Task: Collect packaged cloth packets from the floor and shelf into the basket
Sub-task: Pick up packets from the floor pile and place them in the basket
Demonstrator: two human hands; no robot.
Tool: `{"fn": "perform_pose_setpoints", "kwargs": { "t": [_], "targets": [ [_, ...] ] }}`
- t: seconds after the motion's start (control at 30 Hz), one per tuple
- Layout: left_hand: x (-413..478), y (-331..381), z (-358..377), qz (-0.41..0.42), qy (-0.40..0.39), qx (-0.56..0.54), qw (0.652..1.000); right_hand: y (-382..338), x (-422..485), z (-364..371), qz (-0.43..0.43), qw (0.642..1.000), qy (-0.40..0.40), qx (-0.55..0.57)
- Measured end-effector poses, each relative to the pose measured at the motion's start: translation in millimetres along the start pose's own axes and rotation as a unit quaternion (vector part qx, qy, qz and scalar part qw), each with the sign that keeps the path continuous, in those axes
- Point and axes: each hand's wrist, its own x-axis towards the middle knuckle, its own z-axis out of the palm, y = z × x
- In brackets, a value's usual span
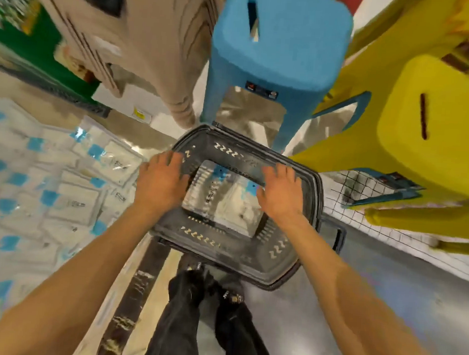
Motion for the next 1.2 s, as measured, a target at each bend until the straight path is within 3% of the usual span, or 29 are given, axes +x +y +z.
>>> {"fn": "perform_pose_setpoints", "kwargs": {
  "t": [0.17,0.6,0.9,1.2],
  "targets": [
    [-64,5,-102,-0.043,0.059,0.020,0.997,-45,-34,-92,-0.111,0.989,0.093,-0.012],
    [-279,-75,-222,-0.275,0.128,0.021,0.953,-182,-156,-203,-0.315,0.942,0.097,-0.070],
    [-381,-145,-212,-0.397,0.112,-0.029,0.911,-283,-201,-183,-0.392,0.910,0.044,-0.131],
    [-443,-246,-144,-0.458,0.068,-0.110,0.880,-379,-221,-91,-0.404,0.905,-0.030,-0.130]
  ]
}}
